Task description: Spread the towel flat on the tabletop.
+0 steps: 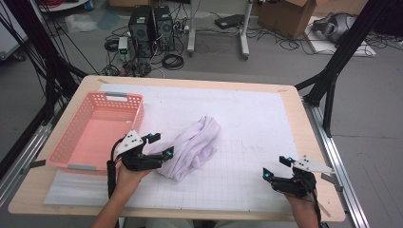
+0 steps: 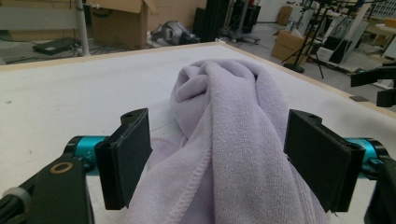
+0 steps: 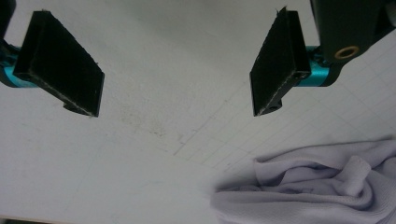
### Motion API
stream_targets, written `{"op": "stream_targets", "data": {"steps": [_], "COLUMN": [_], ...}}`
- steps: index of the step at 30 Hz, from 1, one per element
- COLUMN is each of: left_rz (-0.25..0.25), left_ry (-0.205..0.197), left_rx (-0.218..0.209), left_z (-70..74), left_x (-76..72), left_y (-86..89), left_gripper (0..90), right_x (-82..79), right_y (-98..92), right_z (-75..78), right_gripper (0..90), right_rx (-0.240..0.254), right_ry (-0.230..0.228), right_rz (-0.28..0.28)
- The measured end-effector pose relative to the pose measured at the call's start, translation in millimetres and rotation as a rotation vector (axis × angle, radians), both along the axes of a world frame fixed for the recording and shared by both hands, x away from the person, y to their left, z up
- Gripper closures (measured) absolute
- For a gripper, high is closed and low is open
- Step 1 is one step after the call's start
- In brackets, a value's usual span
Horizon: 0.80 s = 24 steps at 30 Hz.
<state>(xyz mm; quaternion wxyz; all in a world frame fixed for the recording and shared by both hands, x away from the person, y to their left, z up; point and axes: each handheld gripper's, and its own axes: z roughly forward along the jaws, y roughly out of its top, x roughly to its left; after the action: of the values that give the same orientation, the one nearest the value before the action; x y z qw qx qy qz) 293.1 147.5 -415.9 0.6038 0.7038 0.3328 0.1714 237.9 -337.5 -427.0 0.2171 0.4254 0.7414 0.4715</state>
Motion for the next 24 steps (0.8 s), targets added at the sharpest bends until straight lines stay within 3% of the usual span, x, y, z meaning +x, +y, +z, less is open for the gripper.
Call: {"op": "stream_targets", "data": {"steps": [6, 10, 15, 20, 24], "left_rz": [0.019, 0.033, 0.005, -0.020, -0.023], "left_ry": [0.012, 0.015, 0.038, 0.057, 0.080], "left_rx": [0.015, 0.015, 0.053, 0.103, 0.116], "left_z": [-0.7, -0.6, -3.7, -8.1, -12.0], "left_x": [0.9, 0.2, 1.8, 3.3, 4.7], "left_y": [6.4, 11.2, 3.9, -3.4, -5.7], "left_gripper": [25.1, 30.2, 36.0, 40.1, 40.1], "right_x": [5.6, 8.2, 12.2, 20.7, 32.4], "right_y": [17.7, 29.9, 47.8, 77.7, 107.5], "right_z": [-0.3, -0.3, 0.9, -1.5, -6.4], "right_gripper": [15.2, 15.2, 15.3, 22.1, 26.1], "right_rx": [-0.047, -0.059, -0.059, -0.081, -0.087], "right_ry": [0.009, 0.023, 0.033, 0.054, 0.079], "right_rz": [0.013, 0.059, 0.106, 0.211, 0.292]}}
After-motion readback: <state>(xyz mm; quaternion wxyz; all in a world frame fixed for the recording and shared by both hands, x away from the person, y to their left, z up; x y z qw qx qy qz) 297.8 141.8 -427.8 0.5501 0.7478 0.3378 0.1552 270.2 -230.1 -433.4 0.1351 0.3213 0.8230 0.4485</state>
